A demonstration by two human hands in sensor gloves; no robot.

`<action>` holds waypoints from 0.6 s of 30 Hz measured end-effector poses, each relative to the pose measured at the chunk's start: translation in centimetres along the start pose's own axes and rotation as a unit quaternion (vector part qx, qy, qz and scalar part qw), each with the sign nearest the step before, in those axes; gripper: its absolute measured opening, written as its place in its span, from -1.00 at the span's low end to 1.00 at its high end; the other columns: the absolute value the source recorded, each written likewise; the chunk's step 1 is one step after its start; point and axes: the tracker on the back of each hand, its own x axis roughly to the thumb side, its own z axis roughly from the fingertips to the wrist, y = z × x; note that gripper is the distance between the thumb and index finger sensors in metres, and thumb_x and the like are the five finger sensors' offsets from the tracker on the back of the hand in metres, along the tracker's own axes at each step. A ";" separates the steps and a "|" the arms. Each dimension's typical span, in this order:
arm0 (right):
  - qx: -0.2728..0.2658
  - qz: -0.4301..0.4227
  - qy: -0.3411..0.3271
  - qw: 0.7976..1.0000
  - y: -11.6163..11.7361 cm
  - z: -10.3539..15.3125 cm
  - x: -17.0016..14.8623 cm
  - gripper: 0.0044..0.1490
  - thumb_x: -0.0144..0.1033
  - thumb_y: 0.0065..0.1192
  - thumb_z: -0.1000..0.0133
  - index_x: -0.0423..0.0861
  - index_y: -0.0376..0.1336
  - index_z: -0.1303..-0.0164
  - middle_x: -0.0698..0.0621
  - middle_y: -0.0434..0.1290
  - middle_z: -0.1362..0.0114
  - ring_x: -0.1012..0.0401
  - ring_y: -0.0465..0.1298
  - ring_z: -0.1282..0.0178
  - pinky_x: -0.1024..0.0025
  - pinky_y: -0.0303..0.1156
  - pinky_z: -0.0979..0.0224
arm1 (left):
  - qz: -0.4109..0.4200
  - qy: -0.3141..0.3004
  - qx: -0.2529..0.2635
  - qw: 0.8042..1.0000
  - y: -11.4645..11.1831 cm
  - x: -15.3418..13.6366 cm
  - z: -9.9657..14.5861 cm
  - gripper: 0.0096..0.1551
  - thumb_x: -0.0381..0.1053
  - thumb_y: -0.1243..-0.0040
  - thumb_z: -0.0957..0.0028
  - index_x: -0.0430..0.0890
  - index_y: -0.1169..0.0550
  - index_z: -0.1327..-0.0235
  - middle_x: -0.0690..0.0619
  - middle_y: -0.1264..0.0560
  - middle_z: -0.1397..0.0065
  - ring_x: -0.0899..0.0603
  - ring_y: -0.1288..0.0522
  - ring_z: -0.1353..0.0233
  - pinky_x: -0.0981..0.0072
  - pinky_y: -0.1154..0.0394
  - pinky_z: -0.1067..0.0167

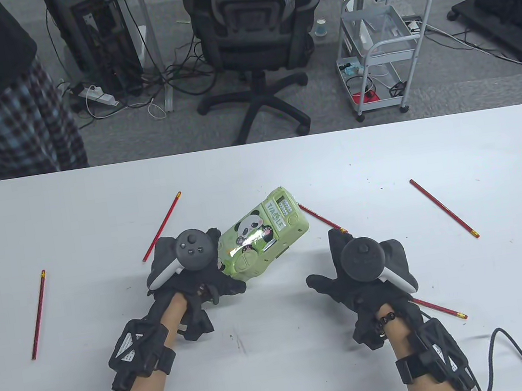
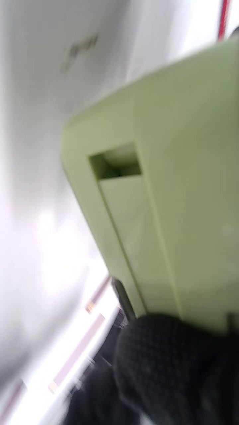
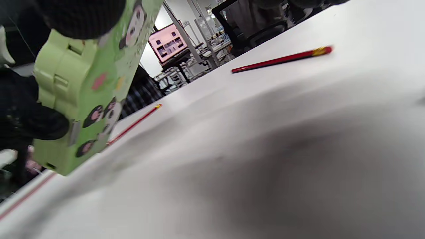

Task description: Organize multifunction pencil case

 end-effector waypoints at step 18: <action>0.040 -0.388 -0.169 0.905 1.9 -1.5 5.4 0.74 0.31 0.23 -0.01 -0.70 -0.63 -0.46 -0.78 -0.31 -0.52 -0.67 -0.12 -0.52 -0.58 -0.03 -0.47 | 0.265 -0.124 -0.066 0.954 -3.3 2.7 4.6 0.58 0.36 -0.63 0.34 -0.40 0.01 -0.58 -0.45 -0.14 -0.62 -0.59 -0.29 -0.54 -0.67 -0.21 -0.30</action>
